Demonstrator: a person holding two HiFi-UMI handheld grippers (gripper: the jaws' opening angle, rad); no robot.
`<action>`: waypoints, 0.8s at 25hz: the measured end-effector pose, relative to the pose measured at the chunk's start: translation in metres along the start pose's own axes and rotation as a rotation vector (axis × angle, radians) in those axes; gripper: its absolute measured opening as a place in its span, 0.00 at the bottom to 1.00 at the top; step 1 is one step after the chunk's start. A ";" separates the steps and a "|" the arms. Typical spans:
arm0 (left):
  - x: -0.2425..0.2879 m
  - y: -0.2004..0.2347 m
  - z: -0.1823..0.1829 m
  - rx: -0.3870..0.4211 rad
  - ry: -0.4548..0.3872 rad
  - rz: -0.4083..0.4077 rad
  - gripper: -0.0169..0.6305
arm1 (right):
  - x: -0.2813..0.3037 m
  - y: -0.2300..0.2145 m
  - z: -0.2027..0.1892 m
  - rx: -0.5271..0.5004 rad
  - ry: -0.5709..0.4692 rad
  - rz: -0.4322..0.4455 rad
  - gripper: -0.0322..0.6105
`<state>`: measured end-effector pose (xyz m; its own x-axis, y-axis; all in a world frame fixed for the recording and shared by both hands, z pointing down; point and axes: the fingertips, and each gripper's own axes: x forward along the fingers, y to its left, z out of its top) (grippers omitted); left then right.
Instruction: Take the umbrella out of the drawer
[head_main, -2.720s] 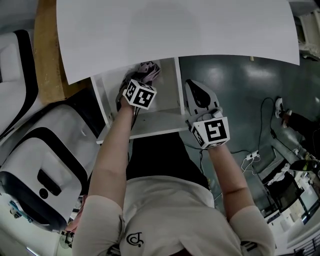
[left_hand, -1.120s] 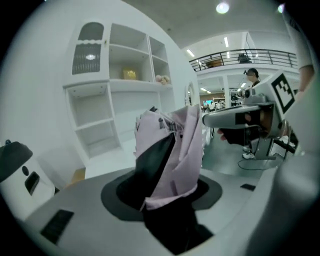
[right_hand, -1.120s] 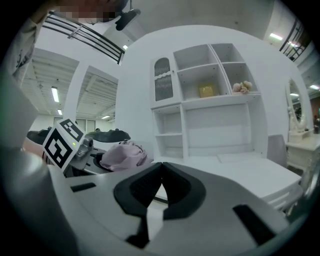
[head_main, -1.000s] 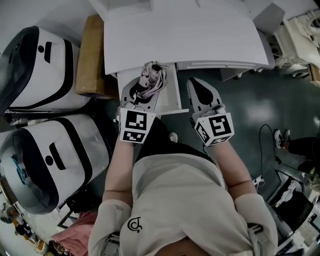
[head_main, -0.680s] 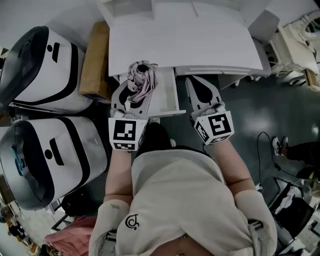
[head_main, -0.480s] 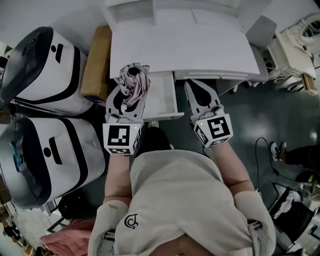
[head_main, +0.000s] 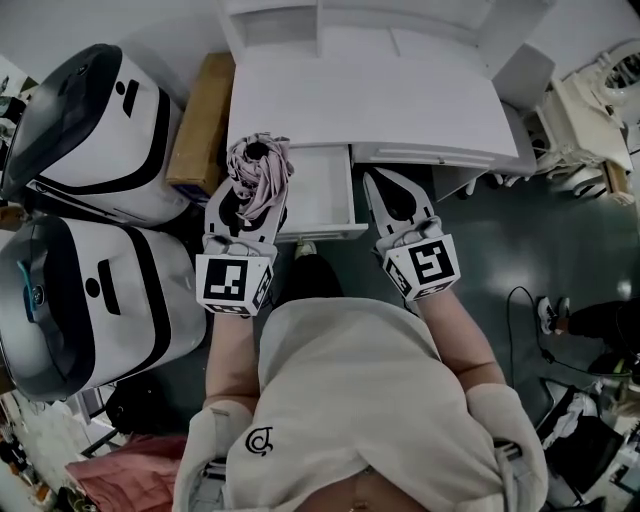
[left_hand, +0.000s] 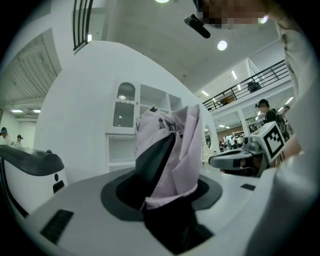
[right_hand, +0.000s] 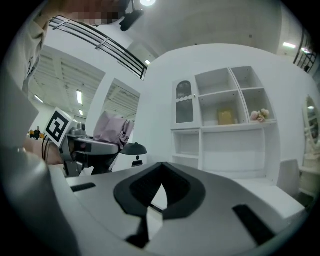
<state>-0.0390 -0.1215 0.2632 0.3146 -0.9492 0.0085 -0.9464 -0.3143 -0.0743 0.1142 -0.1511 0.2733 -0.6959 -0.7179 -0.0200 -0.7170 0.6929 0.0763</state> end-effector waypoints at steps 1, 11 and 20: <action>-0.002 0.000 -0.001 -0.004 0.000 0.000 0.37 | 0.000 0.001 -0.001 0.014 0.004 -0.004 0.06; -0.012 -0.007 -0.002 -0.005 0.013 -0.005 0.37 | -0.009 0.009 -0.007 0.048 0.006 0.006 0.06; -0.015 -0.021 0.000 -0.014 0.021 -0.025 0.37 | -0.015 0.011 -0.008 0.043 0.010 0.011 0.06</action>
<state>-0.0234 -0.1010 0.2650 0.3368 -0.9410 0.0316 -0.9392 -0.3382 -0.0600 0.1172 -0.1338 0.2819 -0.7032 -0.7110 -0.0098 -0.7108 0.7026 0.0335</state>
